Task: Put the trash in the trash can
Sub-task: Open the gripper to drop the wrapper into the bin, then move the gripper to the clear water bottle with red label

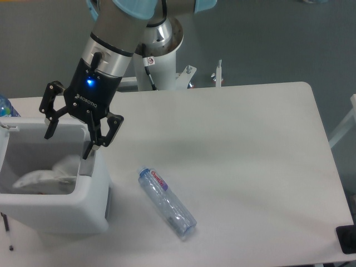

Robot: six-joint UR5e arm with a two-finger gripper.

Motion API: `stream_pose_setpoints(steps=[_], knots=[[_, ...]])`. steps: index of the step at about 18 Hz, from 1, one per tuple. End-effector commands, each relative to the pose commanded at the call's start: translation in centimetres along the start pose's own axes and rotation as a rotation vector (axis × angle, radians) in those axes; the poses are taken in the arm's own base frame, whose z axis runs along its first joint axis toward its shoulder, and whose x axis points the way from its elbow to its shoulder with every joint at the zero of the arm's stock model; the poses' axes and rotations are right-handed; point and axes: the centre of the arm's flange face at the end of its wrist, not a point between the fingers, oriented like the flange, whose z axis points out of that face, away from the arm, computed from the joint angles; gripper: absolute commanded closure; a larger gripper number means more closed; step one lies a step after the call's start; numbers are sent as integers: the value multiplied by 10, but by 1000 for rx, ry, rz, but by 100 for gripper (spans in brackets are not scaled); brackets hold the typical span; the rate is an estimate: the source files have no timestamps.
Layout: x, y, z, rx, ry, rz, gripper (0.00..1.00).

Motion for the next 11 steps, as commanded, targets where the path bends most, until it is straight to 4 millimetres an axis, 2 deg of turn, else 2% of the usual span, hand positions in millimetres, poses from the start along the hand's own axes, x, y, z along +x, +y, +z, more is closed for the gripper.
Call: stream_pose_setpoints(steps=[3, 6, 8, 9, 11], knots=[[-18, 2, -9, 10, -24, -22, 16], [-44, -2, -17, 24, -52, -45, 16], [-87, 8, -14, 11, -79, -103, 14], [-102, 13, -14, 6, -90, -132, 13], [-121, 23, 3, -25, -88, -169, 10]])
